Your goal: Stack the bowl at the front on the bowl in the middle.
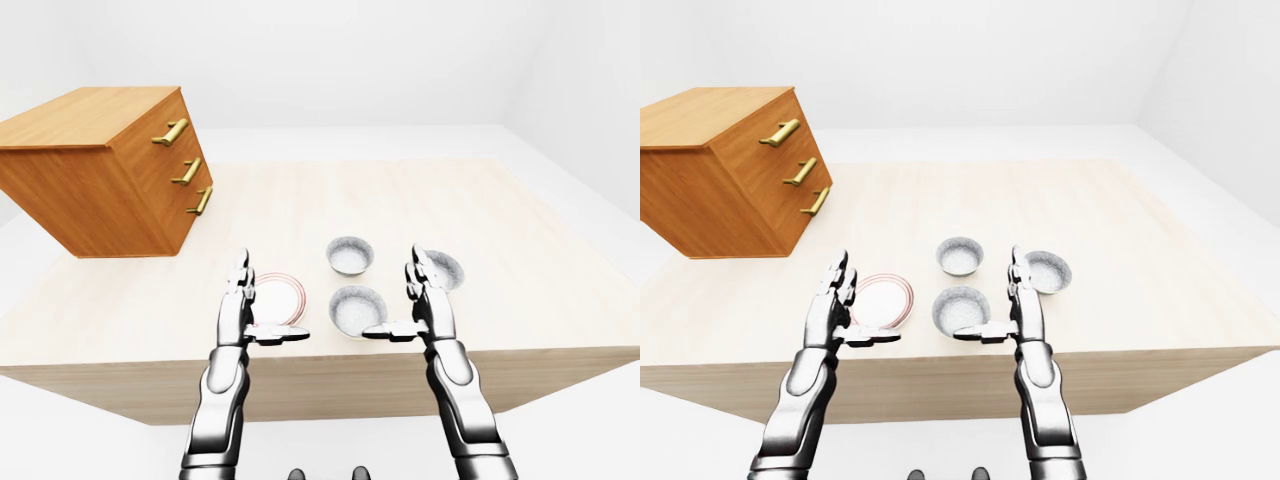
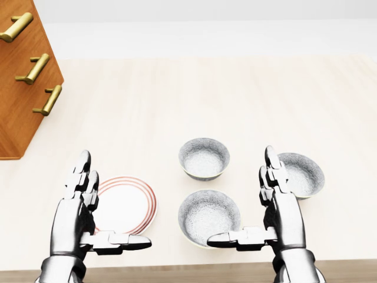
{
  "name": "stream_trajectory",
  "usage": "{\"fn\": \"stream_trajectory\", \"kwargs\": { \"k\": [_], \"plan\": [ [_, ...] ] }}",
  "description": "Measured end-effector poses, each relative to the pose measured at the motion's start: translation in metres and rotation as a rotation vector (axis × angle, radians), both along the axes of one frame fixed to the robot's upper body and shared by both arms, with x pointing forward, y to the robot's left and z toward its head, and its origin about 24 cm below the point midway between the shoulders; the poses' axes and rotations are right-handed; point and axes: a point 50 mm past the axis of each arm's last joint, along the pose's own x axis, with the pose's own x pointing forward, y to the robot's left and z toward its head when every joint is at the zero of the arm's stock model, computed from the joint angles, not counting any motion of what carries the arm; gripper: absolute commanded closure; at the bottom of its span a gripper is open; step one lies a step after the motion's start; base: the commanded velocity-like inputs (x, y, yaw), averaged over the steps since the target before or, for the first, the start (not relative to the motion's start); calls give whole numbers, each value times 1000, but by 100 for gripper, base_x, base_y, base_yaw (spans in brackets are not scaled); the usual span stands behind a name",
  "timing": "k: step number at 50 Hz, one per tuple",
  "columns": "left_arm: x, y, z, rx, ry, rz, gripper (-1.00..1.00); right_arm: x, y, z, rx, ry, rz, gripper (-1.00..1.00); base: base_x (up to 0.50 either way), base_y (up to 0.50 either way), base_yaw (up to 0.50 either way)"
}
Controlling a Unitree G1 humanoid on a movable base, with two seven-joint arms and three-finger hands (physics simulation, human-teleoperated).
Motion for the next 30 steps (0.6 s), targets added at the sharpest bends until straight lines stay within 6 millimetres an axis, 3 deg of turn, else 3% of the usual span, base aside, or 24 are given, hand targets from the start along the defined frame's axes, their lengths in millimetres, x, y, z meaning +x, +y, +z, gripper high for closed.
{"fn": "stream_trajectory", "kwargs": {
  "k": [30],
  "plan": [
    [-3,2,6,-4,-20,-19,-100,-8,-1,11,-75,-77,55,-100,4,0,0]
  ]
}}
